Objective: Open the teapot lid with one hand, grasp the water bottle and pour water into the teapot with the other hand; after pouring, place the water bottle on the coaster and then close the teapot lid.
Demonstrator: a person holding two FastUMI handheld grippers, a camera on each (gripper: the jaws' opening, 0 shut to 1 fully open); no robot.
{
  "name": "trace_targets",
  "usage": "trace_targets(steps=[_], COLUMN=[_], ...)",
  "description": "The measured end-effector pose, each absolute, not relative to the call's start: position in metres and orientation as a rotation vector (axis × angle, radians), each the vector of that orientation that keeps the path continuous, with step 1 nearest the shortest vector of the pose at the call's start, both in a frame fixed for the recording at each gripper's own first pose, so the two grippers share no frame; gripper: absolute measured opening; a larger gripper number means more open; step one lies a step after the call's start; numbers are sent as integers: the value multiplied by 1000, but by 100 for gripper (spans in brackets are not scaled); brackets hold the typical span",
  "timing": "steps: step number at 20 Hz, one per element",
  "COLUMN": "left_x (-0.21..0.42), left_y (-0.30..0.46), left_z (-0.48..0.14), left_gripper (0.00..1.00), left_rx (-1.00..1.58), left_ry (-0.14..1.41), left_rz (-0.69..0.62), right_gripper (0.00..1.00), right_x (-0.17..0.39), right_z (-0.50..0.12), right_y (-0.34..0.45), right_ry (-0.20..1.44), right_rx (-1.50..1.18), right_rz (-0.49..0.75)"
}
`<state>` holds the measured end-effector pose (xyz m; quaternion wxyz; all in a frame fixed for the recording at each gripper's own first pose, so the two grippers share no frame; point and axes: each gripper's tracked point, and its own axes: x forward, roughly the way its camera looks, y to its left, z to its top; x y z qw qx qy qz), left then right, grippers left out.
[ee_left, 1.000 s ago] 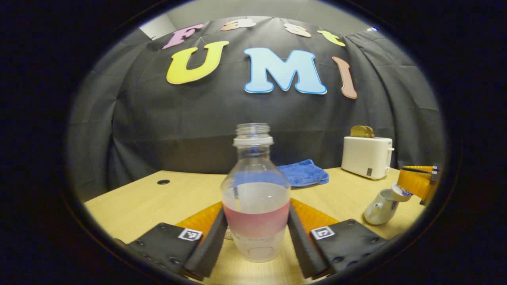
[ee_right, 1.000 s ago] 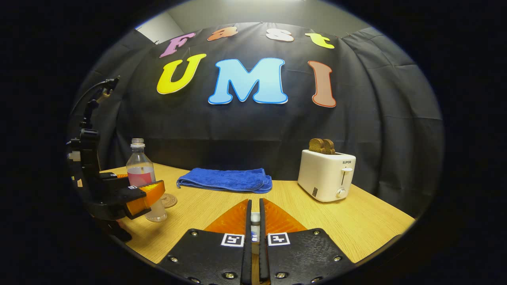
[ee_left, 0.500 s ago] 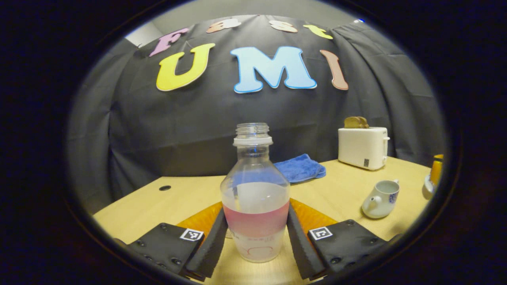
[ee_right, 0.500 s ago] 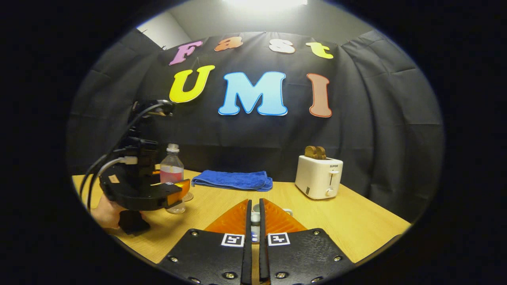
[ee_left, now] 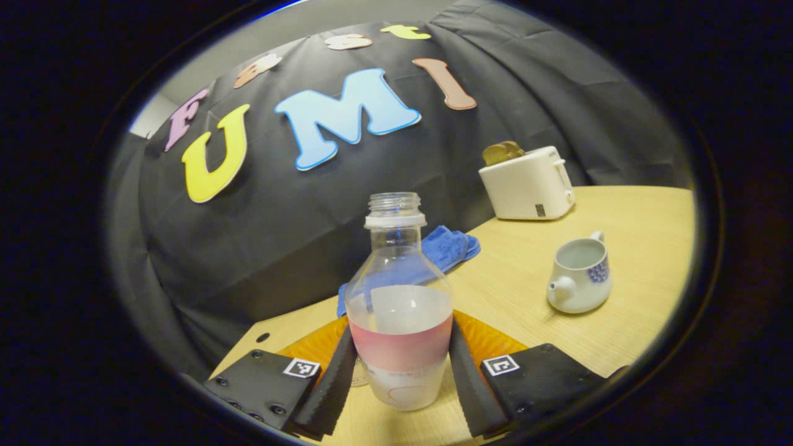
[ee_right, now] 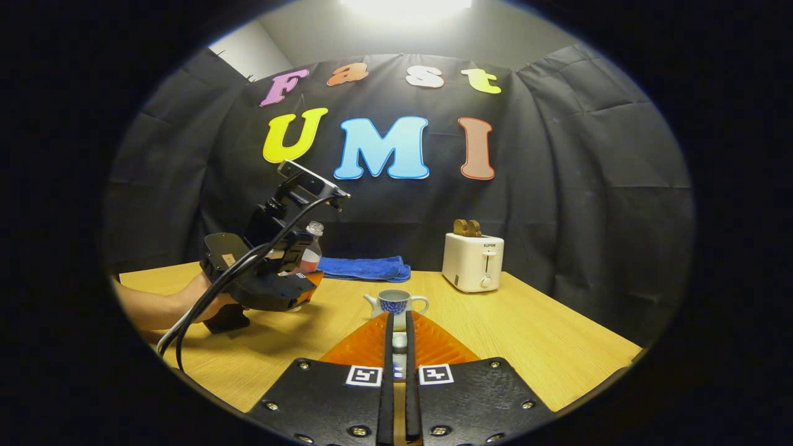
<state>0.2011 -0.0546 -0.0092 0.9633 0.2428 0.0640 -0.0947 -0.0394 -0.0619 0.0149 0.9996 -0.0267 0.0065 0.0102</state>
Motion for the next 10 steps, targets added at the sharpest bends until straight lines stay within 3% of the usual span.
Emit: trace_targets(steps=[10], left_x=[208], left_y=[-90], left_z=[-15], left_gripper=[87], left_rx=[881], left_ry=[102], left_rz=[-218], right_gripper=[7], right_x=[-68], right_z=[-5], right_y=[-70], right_ry=[35], right_rx=[-42], right_rz=[23])
